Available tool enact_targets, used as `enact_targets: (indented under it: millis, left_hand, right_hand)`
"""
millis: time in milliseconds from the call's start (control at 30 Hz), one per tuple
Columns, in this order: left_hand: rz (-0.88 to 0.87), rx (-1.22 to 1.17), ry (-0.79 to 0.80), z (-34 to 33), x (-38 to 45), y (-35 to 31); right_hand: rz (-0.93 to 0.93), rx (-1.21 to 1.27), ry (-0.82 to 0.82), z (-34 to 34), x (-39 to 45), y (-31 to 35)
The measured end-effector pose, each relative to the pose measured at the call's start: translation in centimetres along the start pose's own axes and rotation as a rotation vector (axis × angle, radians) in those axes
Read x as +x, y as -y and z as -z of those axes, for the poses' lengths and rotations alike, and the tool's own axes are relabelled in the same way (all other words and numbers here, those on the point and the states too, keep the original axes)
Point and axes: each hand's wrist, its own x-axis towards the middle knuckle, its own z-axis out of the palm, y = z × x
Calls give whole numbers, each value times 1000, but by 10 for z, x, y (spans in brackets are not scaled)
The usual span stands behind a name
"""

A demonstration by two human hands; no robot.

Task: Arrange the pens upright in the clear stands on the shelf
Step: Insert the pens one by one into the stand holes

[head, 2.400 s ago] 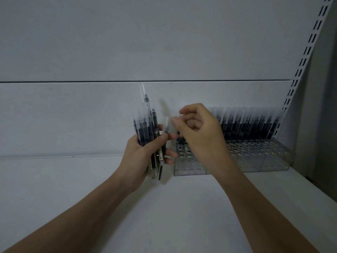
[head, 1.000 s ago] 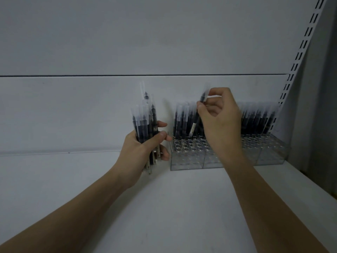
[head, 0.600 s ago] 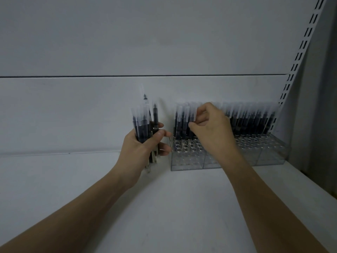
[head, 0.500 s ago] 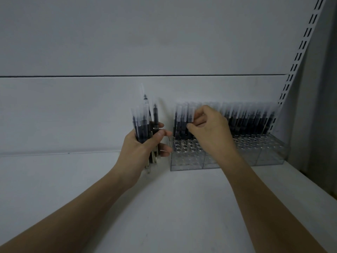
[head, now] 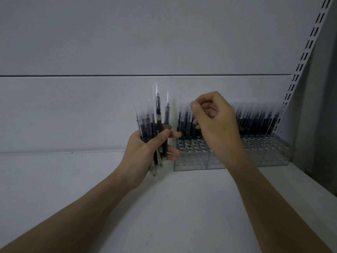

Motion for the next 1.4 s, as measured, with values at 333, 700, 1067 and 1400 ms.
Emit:
enact_targets:
  millis: [333, 700, 1067, 1400]
  left_hand:
    - [23, 34, 79, -4, -3, -1]
    - [36, 69, 92, -3, -2, 3]
    - [-12, 76, -29, 1, 1, 2]
    - [-16, 116, -25, 2, 0, 2]
  right_hand:
    - [-128, 151, 235, -8, -9, 12]
    - [-194, 244, 273, -5, -11, 15]
    - [-110, 368, -153, 16, 10, 4]
    - [105, -153, -217, 19, 14, -17]
